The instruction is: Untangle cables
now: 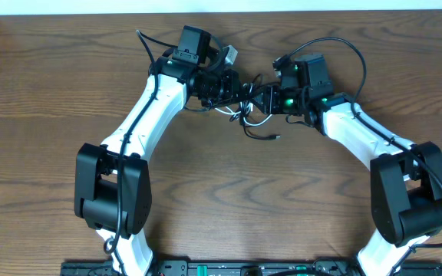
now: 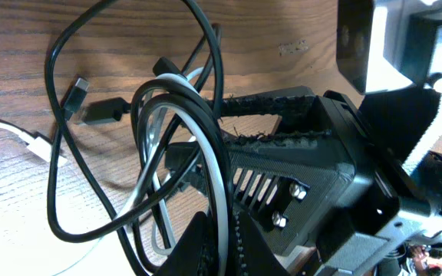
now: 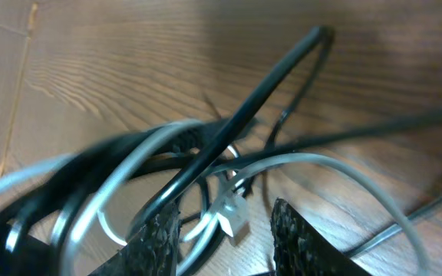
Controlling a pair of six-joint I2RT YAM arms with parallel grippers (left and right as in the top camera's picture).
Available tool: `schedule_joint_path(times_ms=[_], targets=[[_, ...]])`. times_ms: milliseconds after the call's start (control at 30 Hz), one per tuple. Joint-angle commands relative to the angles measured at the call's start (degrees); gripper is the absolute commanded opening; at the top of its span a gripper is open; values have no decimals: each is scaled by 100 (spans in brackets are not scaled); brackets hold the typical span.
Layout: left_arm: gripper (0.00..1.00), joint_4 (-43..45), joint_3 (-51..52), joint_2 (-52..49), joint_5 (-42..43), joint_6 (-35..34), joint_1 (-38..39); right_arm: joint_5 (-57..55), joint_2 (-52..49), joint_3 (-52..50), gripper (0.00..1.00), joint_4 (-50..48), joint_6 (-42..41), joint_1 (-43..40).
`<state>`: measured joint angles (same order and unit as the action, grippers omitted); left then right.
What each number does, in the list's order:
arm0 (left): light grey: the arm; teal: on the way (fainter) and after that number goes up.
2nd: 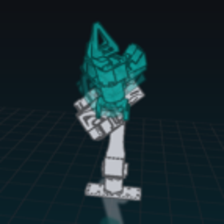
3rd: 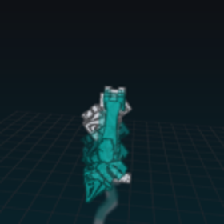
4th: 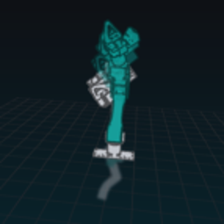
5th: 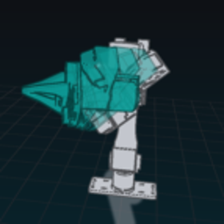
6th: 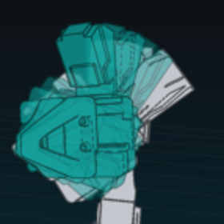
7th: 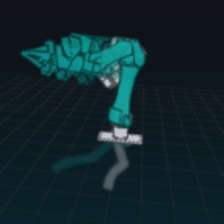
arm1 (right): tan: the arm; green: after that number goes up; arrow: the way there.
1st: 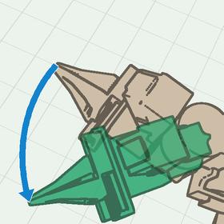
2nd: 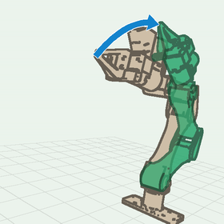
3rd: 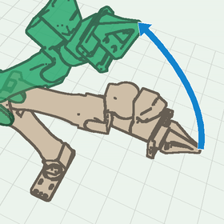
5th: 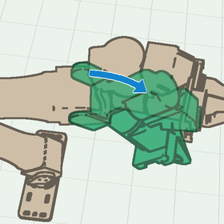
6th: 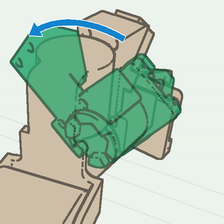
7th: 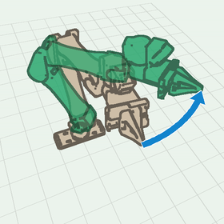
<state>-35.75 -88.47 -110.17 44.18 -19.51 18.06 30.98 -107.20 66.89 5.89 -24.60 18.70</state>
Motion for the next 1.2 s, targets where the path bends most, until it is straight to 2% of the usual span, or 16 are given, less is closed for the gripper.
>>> schedule_joint_path(times_ms=[0,400,833,1167], targets=[[7,-2,-15,11,15,31,-24,-44,-24,-9,36,-168,-72,103],[8,-4,-15,11,15,31,-24,-94,-24,-9,35,-516,-175,118],[7,-28,-15,11,15,31,-24,-1128,-168,-9,22,-505,-564,575],[8,-46,-15,11,13,31,-24,-1246,-168,-9,13,-487,-625,555]])
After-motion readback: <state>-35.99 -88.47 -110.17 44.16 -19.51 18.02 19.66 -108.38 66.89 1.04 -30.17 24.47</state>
